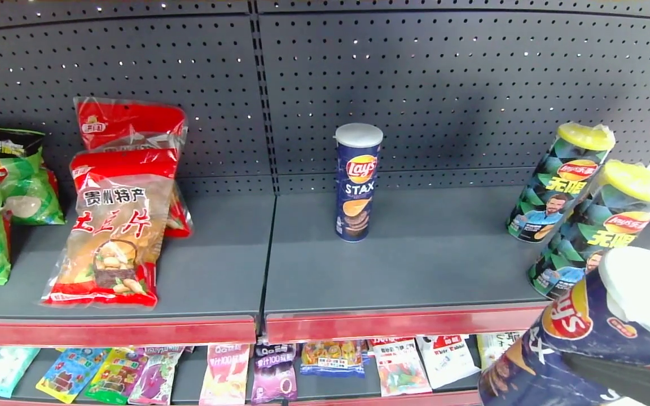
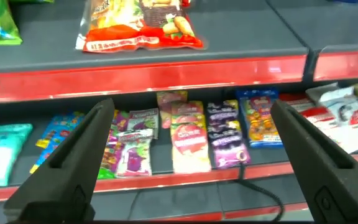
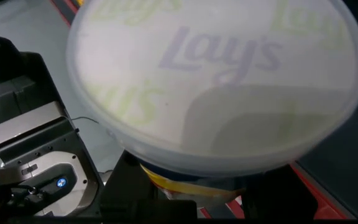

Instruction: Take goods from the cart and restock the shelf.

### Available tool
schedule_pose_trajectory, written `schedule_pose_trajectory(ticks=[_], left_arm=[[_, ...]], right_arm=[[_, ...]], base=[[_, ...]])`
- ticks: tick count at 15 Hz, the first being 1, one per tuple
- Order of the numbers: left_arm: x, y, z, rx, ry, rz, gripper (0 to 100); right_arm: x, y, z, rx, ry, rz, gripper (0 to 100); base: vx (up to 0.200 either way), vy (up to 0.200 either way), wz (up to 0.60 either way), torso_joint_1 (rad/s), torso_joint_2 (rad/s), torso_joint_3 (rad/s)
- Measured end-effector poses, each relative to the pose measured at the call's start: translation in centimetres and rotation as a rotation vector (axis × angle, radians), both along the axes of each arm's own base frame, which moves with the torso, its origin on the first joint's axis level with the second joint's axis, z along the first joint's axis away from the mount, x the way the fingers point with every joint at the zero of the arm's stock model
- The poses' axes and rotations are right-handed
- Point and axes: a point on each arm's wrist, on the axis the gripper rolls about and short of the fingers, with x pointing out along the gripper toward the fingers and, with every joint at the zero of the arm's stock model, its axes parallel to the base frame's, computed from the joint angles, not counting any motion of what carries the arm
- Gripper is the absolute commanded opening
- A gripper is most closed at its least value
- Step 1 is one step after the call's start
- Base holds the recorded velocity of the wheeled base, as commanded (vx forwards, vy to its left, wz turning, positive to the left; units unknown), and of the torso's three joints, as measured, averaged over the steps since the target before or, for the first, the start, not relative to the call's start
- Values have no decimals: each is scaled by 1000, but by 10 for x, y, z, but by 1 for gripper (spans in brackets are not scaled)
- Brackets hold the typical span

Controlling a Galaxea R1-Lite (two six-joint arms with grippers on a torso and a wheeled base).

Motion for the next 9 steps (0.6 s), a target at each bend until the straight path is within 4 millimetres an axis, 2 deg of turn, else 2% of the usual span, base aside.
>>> schedule_pose_trajectory(ticks=[5,6,9], left_arm=[[1,0,4,11,6,-27,100],[0,0,12,10,-7,-37,100],[9,-2,71,23,-32,-109,100]], right_arm=[[3,2,1,-2,3,-2,0],[4,2,1,-2,1,-5,0],[6,3,0,-7,9,-9,0]], base=[[0,0,0,0,0,0],[0,0,0,0,0,0],[0,0,0,0,0,0]])
